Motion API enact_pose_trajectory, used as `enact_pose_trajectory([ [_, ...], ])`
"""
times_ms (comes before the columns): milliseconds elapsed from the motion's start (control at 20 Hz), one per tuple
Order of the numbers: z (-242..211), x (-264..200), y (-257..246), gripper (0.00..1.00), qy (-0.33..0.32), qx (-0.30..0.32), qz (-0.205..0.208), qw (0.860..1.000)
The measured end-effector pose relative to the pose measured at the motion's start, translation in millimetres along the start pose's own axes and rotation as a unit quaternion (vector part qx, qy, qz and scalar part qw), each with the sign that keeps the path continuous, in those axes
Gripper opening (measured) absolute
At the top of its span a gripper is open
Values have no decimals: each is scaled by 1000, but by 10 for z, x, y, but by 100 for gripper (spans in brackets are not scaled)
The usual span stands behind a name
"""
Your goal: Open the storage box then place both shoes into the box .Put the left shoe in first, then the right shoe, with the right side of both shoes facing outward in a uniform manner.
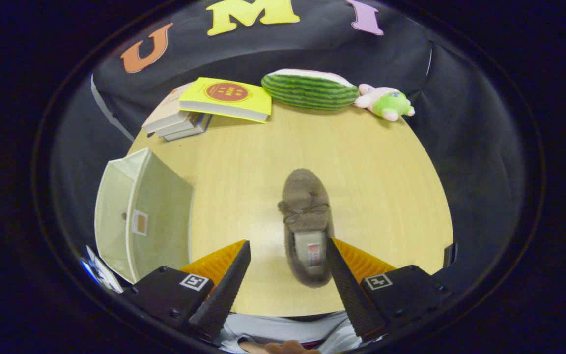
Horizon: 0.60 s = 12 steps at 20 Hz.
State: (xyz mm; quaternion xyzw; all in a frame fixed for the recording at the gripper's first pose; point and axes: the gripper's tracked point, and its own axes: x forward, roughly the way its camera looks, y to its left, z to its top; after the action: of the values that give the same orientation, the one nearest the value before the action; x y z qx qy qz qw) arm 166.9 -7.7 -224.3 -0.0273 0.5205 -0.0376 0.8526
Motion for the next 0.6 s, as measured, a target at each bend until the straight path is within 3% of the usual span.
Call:
enact_pose_trajectory([
  [150, -98, 233, -464, 98, 26, -21, -72, 997],
  [300, -184, 457, -479, 91, 55, -21, -63, 996],
  [400, -208, 630, -395, 82, 68, -5, -42, 997],
  [600, -300, 1022, -355, 47, 97, -31, -45, 994],
])
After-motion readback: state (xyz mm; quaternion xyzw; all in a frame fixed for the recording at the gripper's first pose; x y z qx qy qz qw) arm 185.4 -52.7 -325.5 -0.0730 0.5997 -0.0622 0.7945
